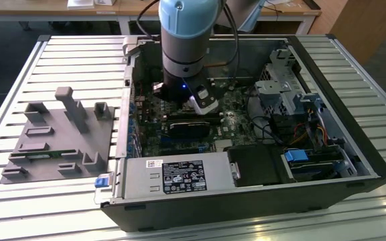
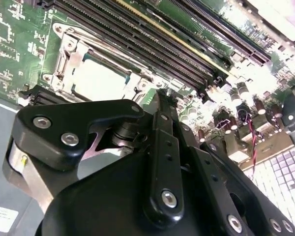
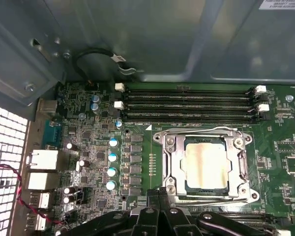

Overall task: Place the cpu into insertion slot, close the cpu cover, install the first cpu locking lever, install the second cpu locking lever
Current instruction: 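Install the second cpu locking lever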

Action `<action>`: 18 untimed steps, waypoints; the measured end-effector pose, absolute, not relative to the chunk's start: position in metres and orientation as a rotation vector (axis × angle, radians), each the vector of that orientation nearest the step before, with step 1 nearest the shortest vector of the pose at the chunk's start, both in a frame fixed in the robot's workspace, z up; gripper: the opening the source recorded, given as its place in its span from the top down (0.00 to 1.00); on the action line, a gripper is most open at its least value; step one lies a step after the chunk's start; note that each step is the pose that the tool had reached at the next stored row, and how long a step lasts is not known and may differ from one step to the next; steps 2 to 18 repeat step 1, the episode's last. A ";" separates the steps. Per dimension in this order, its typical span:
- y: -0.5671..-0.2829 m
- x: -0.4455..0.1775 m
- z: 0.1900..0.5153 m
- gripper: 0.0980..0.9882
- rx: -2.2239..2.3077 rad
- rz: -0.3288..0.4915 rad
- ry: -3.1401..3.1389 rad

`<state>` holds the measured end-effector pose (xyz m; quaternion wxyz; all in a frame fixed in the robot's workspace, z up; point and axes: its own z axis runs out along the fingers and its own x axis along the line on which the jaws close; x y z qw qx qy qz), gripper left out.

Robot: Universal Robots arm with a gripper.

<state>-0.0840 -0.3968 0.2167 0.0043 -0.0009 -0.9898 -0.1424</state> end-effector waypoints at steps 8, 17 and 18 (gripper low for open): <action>-0.397 -0.084 0.217 0.99 -0.003 -0.447 -3.101; -0.397 -0.084 0.217 0.99 -0.003 -0.447 -3.101; -0.397 -0.084 0.217 0.99 -0.003 -0.447 -3.101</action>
